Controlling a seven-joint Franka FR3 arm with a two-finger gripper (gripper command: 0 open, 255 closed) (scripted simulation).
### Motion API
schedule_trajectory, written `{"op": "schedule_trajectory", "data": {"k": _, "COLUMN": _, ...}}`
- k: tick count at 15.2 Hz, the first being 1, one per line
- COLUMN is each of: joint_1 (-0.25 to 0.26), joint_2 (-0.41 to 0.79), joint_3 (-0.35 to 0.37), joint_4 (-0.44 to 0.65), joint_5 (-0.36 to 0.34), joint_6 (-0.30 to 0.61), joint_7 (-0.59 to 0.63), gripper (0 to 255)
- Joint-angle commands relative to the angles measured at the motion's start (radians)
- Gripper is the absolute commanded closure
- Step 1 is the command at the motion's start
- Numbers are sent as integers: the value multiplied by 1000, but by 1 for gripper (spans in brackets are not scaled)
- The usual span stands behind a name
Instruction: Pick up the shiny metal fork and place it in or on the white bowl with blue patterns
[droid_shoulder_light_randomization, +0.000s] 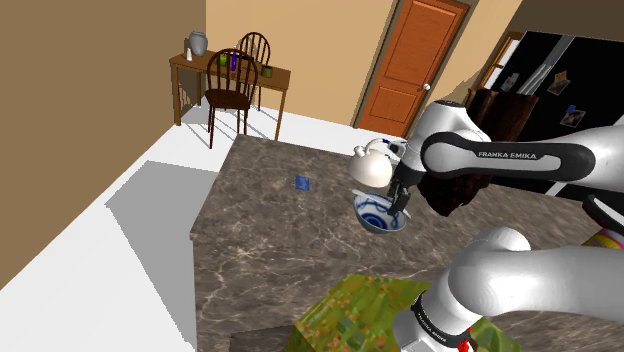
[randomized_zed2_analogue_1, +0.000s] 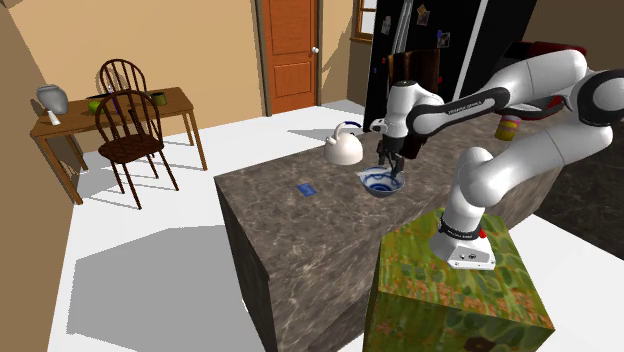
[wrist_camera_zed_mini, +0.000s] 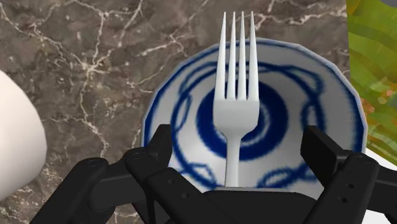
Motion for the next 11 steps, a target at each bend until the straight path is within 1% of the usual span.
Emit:
{"op": "schedule_trajectory", "data": {"k": 1, "joint_1": 5, "joint_2": -29, "joint_3": 14, "joint_4": 36, "joint_5": 15, "joint_6": -66, "joint_7": -3, "gripper": 0}}
{"op": "schedule_trajectory", "data": {"k": 3, "joint_1": 13, "joint_2": -52, "joint_3": 31, "joint_4": 85, "joint_5": 33, "joint_6": -137, "joint_7": -5, "gripper": 0}}
{"op": "schedule_trajectory", "data": {"k": 11, "joint_1": 12, "joint_2": -52, "joint_3": 31, "joint_4": 85, "joint_5": 33, "joint_6": -137, "joint_7": -5, "gripper": 0}}
